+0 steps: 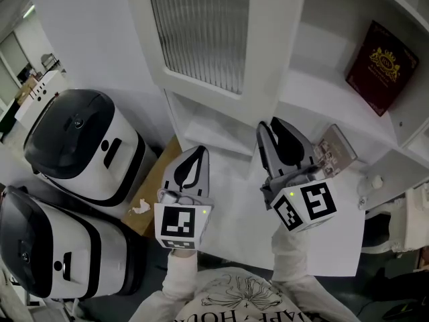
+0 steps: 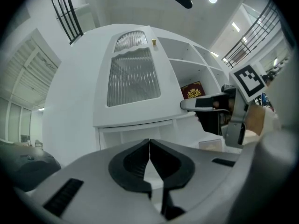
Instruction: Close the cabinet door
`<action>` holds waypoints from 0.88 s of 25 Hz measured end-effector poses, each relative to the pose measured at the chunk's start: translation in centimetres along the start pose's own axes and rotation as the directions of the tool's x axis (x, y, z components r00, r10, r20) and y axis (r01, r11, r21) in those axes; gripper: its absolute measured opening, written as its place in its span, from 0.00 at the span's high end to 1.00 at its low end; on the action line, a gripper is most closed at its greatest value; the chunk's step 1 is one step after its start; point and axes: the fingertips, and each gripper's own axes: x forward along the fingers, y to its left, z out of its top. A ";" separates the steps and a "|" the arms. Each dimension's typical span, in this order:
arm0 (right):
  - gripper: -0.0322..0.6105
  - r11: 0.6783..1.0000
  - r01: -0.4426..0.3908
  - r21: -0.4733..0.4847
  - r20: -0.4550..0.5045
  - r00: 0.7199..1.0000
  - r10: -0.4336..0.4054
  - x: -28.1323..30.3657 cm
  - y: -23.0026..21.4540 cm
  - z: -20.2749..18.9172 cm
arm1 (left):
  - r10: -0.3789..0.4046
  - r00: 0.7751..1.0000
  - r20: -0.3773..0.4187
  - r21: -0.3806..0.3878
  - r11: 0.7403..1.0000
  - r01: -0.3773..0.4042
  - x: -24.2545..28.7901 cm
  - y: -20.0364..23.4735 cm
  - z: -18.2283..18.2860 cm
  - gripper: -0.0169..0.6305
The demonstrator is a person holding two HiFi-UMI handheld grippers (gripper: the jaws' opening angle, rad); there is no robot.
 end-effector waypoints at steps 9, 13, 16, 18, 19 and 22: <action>0.81 0.999 0.049 -0.017 0.008 0.999 -0.049 0.6 -1.3 -0.2 | 0.017 1.000 -0.022 -0.008 1.000 -0.017 0.7 0.2 -0.7 0.97; 0.81 0.997 0.075 -0.028 0.019 0.997 -0.074 0.8 -2.0 -0.2 | 0.022 1.000 -0.020 -0.006 1.000 -0.022 0.9 0.1 -0.4 0.97; 0.80 0.994 0.098 -0.040 0.019 0.995 -0.097 1.0 -2.3 -0.3 | 0.026 1.000 -0.015 -0.001 1.000 -0.026 0.9 0.2 -0.2 0.97; 0.81 0.992 0.113 -0.049 0.018 0.993 -0.113 1.1 -2.5 -0.3 | 0.029 0.999 -0.013 0.001 1.000 -0.029 0.9 0.3 -0.1 0.97; 0.81 0.991 0.121 -0.053 0.015 0.993 -0.120 1.2 -2.6 -0.3 | 0.030 0.999 -0.013 0.001 1.000 -0.030 0.9 0.3 -0.1 0.97; 0.81 0.987 0.145 -0.074 0.005 0.989 -0.145 1.5 -3.1 -0.3 | 0.036 0.999 -0.015 0.000 0.999 -0.036 1.1 0.4 -0.2 0.97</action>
